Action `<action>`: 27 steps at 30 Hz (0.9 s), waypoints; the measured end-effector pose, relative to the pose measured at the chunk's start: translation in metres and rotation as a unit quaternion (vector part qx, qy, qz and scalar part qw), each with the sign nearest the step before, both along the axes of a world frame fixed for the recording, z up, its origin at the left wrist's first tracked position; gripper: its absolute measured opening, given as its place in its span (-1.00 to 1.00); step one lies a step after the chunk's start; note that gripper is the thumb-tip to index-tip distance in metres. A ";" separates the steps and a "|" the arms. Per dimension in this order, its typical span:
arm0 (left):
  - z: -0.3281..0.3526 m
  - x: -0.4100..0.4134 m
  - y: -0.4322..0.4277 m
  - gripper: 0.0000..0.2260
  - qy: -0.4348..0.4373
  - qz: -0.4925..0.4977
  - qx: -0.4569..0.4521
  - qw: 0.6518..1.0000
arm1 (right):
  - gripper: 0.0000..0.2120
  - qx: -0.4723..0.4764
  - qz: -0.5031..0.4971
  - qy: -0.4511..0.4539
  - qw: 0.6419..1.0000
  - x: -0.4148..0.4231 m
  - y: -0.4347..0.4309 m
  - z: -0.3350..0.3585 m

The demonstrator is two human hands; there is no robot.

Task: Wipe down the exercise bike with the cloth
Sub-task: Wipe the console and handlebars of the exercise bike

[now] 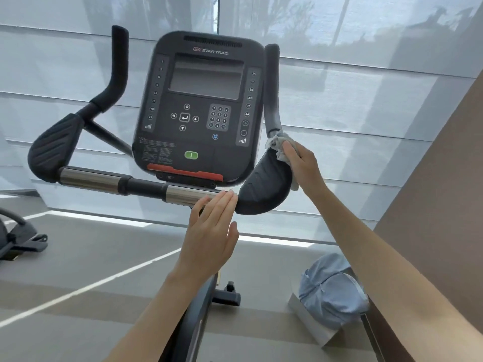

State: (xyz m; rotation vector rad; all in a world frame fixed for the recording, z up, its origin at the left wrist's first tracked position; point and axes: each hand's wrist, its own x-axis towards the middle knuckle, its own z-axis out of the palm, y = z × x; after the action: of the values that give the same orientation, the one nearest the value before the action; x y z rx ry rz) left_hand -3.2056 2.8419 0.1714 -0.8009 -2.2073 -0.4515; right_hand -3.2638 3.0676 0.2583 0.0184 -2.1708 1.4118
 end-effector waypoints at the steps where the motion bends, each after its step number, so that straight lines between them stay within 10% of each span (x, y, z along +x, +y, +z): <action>1: -0.001 0.000 -0.001 -0.60 0.000 0.000 -0.004 1.000 | -0.82 -0.024 0.003 -0.005 1.000 -0.003 -0.002 -0.005; 11: -0.001 0.000 -0.003 -0.60 0.005 -0.008 -0.009 1.000 | -0.78 -0.107 -0.071 0.027 0.991 0.038 -0.032 -0.043; 27: -0.017 -0.009 -0.050 -0.58 0.005 -0.013 0.049 0.999 | -0.65 0.141 -0.291 0.117 0.939 0.060 -0.157 -0.094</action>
State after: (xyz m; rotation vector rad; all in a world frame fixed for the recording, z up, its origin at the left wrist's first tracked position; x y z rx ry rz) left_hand -3.2142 2.7915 0.1541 -0.7786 -2.1496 -0.5616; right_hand -3.2043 2.9102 0.1644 -0.3106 -1.9365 0.7214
